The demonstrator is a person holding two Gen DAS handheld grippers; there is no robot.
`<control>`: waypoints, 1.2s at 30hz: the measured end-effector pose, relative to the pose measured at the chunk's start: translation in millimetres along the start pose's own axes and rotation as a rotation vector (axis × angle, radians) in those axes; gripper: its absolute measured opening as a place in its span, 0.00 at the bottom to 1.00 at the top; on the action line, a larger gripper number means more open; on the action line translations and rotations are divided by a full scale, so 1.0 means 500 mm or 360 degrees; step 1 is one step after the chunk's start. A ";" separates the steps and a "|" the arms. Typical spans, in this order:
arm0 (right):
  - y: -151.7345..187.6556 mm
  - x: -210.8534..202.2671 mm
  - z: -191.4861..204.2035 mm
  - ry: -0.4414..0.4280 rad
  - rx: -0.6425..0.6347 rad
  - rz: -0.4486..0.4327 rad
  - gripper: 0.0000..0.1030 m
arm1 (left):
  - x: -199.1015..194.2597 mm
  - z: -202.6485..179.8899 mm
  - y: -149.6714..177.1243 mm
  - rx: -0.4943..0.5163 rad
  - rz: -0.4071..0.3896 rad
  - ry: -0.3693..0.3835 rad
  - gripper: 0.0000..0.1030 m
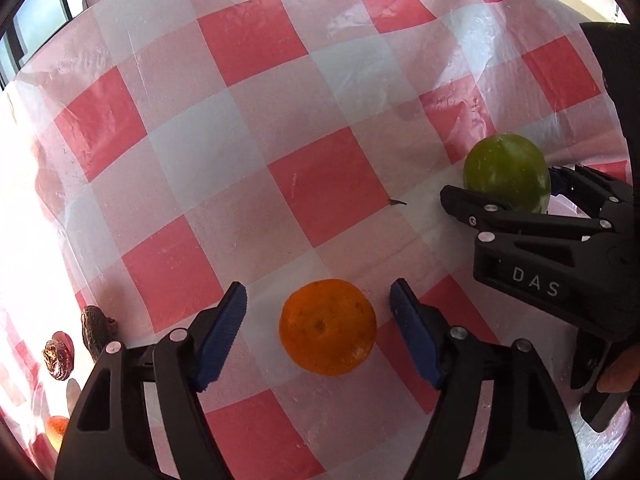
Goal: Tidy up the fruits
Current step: 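Grasp the green lime with the right gripper while the left grasps another orange, then carry the lime and orange toward the white box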
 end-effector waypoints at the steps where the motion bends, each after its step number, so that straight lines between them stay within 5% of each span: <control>1: -0.016 0.013 0.004 0.0003 -0.0005 0.0004 0.69 | 0.002 -0.003 -0.004 0.0014 -0.0001 0.0006 0.64; 5: -0.017 0.014 0.007 0.0007 -0.0008 0.0005 0.69 | -0.007 -0.009 0.010 -0.0081 0.0016 0.0015 0.59; 7: -0.019 0.016 0.012 0.0009 -0.0011 0.0006 0.69 | -0.017 -0.001 0.022 -0.0125 0.0033 0.0022 0.39; 12: -0.024 0.018 0.025 0.0002 -0.0039 -0.0006 0.59 | -0.042 -0.004 0.061 -0.0046 0.0119 0.0053 0.38; 16: 0.000 -0.005 0.039 -0.0003 -0.0071 0.0057 0.59 | -0.085 0.013 0.126 -0.0140 0.0155 0.0036 0.38; 23: 0.132 -0.121 0.086 -0.0154 -0.0058 0.0136 0.59 | -0.187 0.019 0.290 -0.0306 0.0187 0.0019 0.38; 30: 0.266 -0.218 0.168 -0.0282 -0.0202 0.0238 0.59 | -0.272 -0.009 0.432 -0.0293 0.0230 0.0058 0.38; 36: 0.316 -0.283 0.226 -0.0304 -0.0282 0.0262 0.59 | -0.339 0.005 0.457 -0.0303 0.0171 0.0090 0.38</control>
Point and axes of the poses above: each gripper's, at about its wrist camera, not at the fingertips, and x roughly the way its jaws point, z to its left, y to its underside, the point moved 7 cm from there along x, roughly the way its jaws point, and after that the axes turned 3 degrees about -x, right-handed, at the moved point
